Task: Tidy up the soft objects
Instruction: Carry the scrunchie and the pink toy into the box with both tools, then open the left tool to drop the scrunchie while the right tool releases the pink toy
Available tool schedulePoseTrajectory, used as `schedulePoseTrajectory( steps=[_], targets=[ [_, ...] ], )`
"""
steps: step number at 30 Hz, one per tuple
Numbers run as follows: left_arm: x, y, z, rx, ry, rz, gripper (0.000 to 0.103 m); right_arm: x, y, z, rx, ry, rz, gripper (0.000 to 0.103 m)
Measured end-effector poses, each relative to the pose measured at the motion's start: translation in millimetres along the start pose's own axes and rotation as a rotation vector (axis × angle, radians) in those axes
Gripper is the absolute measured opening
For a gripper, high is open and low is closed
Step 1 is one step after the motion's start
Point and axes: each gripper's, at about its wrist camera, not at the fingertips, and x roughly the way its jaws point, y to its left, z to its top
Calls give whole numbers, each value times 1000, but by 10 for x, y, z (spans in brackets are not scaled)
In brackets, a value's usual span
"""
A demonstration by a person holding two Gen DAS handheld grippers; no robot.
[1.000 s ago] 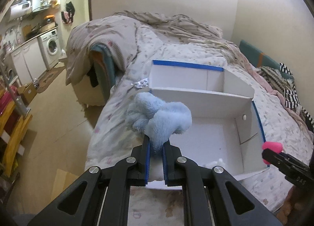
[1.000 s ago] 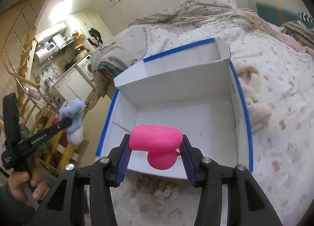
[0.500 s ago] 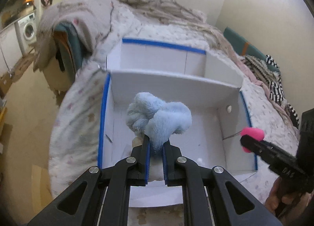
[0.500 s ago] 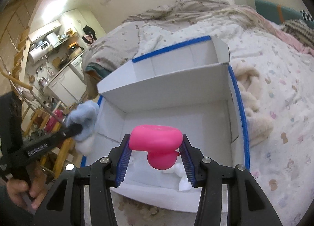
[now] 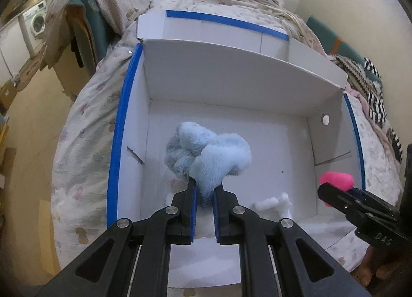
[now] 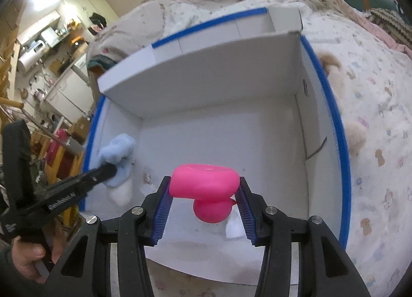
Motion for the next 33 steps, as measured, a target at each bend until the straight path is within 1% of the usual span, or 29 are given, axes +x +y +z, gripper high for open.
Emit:
schedulePoseTrajectory(
  steps=[2, 5, 11, 17, 24, 27, 33],
  targets=[
    [10, -8, -10, 9, 7, 3, 10, 56, -8, -20, 1, 19, -15, 51],
    [33, -21, -14, 4, 27, -11, 10, 97, -20, -42, 2, 34, -31, 51],
    [61, -62, -38, 17, 41, 11, 11, 122, -71, -51, 9, 40, -66, 51],
    [75, -93, -75, 37, 42, 26, 11, 158, -81, -51, 18, 58, -71, 51],
    [125, -91, -103, 43, 66, 48, 11, 186, -73, -63, 16, 74, -75, 51],
    [136, -94, -117, 46, 70, 58, 15, 194, -68, -56, 19, 77, -75, 51],
    [133, -105, -122, 54, 69, 69, 15, 192, -61, -52, 18, 74, -75, 51]
  ],
)
